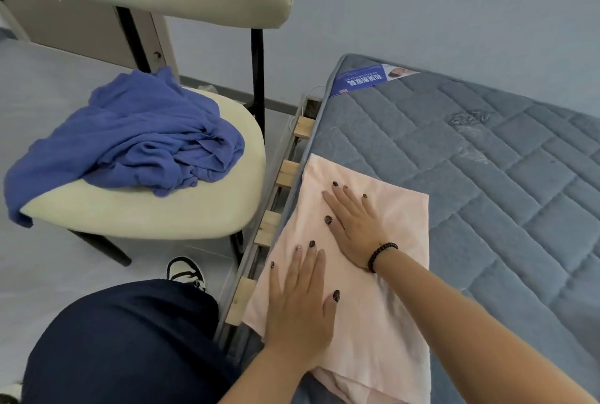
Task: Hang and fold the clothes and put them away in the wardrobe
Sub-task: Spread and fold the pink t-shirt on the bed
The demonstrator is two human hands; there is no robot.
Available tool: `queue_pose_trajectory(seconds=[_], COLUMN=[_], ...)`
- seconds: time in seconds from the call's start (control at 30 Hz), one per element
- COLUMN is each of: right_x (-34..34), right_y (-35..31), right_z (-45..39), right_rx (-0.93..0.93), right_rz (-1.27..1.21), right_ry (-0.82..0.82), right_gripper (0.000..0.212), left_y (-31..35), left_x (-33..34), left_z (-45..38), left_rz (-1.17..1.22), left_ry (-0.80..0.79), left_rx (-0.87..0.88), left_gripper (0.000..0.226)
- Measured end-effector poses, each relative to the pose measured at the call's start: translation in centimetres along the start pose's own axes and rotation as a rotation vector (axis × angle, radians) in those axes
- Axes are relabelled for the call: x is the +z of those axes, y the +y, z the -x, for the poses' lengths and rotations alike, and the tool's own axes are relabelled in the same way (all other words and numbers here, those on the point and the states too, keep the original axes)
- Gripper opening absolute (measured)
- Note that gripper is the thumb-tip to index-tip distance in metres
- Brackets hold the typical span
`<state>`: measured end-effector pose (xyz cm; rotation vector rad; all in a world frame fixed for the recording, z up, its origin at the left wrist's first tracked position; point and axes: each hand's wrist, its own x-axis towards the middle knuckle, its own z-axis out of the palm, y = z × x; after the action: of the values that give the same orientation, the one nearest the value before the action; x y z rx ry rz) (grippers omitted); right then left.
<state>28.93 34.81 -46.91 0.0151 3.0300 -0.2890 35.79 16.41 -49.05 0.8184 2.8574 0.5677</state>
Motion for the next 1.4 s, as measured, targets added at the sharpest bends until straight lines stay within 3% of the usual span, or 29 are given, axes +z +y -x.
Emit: queue_pose_trajectory(seconds=[0.2, 0.33, 0.5, 0.83, 0.93, 1.0, 1.07, 1.17, 1.27, 1.37, 1.4], right_x=[-0.5, -1.3, -1.0, 2.8, 3.3, 3.6, 3.2, 1.5, 0.3, -0.6, -0.9], right_y=[3.5, 5.9, 5.2, -2.2, -4.1, -4.9, -5.5, -5.7, -5.5, -5.0, -4.7], right_z=[-2.7, -3.6, 0.7, 17.2, 19.6, 20.9, 21.6, 21.9, 22.0, 22.4, 22.7], right_rx=[0.141, 0.369, 0.497, 0.599, 0.635, 0.622, 0.628, 0.75, 0.876, 0.851, 0.821], right_rz=[0.105, 0.11, 0.11, 0.005, -0.009, -0.101, -0.28, -0.586, -0.743, -0.887, -0.96], right_ry=[-0.039, -0.025, -0.011, -0.003, 0.017, 0.072, 0.248, 0.359, 0.294, 0.149, 0.116], right_gripper=[0.068, 0.072, 0.078, 0.086, 0.07, 0.062, 0.058, 0.042, 0.02, 0.004, 0.008], left_y=[-0.7, -1.3, -0.7, 0.4, -0.3, -0.8, -1.3, -1.7, -1.6, -1.3, -1.0], left_x=[0.5, 0.1, -0.8, -3.1, -3.9, -4.8, -5.6, -6.4, -7.0, -8.0, -8.6], left_z=[0.1, -0.2, -1.9, -0.3, 0.2, 0.7, 1.3, 2.1, 3.0, 3.9, 4.1], left_rz=[-0.009, 0.074, 0.219, 0.212, 0.373, 0.561, 0.719, 0.885, 0.875, 0.891, 0.916], left_ry=[-0.055, -0.039, -0.057, -0.018, 0.006, -0.015, -0.093, -0.171, -0.218, -0.2, -0.187], left_rx=[-0.052, -0.219, -0.451, -0.306, -0.376, -0.468, -0.522, -0.564, -0.539, -0.479, -0.432], left_gripper=[0.073, 0.074, 0.076, 0.076, 0.08, 0.065, 0.039, 0.017, 0.014, 0.023, 0.031])
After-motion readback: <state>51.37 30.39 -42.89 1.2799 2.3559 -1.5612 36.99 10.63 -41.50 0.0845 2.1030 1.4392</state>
